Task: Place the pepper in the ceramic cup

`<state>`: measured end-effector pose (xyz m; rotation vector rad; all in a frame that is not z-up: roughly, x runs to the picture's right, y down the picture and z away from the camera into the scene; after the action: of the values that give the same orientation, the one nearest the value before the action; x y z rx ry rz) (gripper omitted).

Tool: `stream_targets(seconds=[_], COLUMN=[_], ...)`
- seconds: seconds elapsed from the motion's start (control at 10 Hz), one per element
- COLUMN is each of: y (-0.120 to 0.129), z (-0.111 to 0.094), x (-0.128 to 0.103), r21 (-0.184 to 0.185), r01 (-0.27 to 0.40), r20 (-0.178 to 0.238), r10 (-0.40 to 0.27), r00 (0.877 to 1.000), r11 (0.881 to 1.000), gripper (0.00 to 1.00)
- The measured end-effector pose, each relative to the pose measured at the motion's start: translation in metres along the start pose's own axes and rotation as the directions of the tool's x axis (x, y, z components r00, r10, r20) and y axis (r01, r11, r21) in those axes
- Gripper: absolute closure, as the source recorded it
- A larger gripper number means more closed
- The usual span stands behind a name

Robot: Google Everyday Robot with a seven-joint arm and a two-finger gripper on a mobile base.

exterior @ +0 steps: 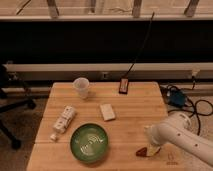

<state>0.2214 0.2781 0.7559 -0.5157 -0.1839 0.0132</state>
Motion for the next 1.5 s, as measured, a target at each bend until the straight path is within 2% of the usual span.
stream_targets(seconds=[1.3, 1.4, 1.5], y=[-0.0014, -0.0014, 0.0017], z=[0.0073, 0.0060, 0.0047], x=[0.0018, 0.0017, 0.0021], r21=[0.034, 0.031, 0.012], r01=[0.008, 0.006, 0.013], r20=[0.024, 0.019, 0.007], r10=[-0.008, -0.007, -0.013], r00=[1.000, 1.000, 1.000], r11=[0.999, 0.999, 1.000], gripper=[0.20, 0.20, 0.20])
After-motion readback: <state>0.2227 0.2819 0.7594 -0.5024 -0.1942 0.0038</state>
